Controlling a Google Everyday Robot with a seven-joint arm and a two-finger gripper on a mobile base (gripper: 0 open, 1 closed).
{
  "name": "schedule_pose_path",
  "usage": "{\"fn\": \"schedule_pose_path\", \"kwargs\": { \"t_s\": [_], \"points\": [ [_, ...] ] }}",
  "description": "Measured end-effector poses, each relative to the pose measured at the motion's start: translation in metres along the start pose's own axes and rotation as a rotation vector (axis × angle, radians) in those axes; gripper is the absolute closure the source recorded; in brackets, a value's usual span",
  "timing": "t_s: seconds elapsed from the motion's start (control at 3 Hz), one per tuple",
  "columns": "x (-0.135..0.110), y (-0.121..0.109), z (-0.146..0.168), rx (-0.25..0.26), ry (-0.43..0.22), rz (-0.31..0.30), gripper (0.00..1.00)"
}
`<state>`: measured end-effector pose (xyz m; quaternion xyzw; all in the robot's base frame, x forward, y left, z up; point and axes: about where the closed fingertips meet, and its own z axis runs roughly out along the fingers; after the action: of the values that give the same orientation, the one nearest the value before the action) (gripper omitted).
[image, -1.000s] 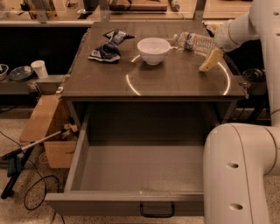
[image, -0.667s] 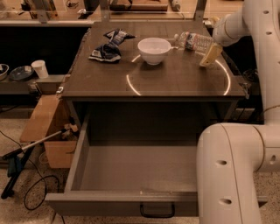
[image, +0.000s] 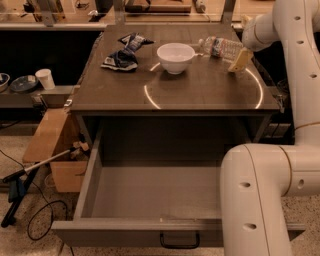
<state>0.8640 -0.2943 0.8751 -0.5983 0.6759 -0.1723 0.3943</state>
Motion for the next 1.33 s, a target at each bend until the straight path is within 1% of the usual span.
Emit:
{"fn": "schedule_pose_path", "kwargs": {
  "t_s": [0.33,0.67,1.0,1.33],
  "points": [
    [-0.001,0.002,0.002,-0.01,0.002,0.002,0.0],
    [-0.01,0.007,0.002,-0.045,0.003,0.005,0.0],
    [-0.012,0.011,0.002,-0.064,-0.002,0.009,0.0],
    [-0.02,0.023,0.0,-0.12,-0.016,0.019,0.0]
  ]
}}
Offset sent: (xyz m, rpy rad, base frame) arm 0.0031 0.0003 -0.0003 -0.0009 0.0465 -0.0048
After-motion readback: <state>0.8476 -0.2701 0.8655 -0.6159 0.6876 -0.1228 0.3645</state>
